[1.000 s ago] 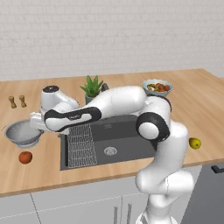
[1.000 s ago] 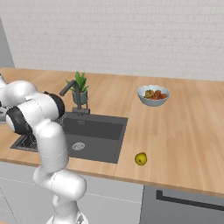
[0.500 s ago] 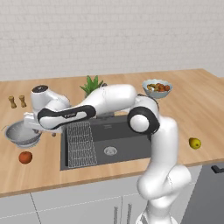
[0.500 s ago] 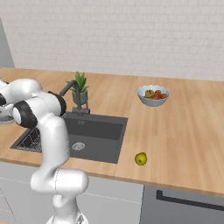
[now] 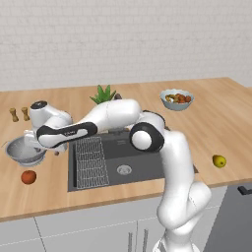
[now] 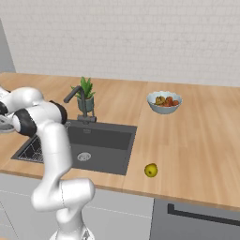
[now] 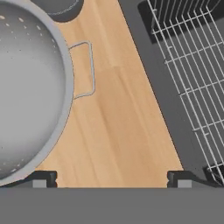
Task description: Put the colander in the sink, put the pear, orange in the colander, and turn on the sink faucet and pour water over the colander.
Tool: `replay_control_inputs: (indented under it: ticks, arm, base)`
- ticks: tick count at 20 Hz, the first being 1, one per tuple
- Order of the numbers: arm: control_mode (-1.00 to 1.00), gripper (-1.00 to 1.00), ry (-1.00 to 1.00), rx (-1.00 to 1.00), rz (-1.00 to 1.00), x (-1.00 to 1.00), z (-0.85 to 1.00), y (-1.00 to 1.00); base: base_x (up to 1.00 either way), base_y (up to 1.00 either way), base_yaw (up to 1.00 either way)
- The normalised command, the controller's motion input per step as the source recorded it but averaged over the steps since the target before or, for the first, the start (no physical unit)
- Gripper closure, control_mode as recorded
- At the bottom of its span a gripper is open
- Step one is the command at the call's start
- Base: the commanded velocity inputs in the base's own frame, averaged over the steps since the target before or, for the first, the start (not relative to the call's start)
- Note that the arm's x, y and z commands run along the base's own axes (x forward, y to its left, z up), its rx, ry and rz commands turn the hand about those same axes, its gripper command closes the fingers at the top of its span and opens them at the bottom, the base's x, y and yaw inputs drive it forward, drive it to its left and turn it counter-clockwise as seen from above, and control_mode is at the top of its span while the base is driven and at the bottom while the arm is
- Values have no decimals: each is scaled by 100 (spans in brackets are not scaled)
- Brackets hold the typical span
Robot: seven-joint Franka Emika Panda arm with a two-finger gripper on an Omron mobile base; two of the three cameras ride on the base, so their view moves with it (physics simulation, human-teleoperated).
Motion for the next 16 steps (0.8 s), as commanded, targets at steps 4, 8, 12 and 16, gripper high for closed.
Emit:
replay_control_inputs:
  ticks: [4,8,12,16]
  arm:
    - [-100,-100,0,0,-1,27,-25,12]
    - [-100,-100,-1,0,-1,28,-17,7]
    - [-100,-100,-2,0,-1,32,-20,11]
    - [-100,-100,-2,0,-1,29,-16,13]
  base:
    - [0,0,0]
    - [0,0,0]
    - [0,0,0]
    - [0,0,0]
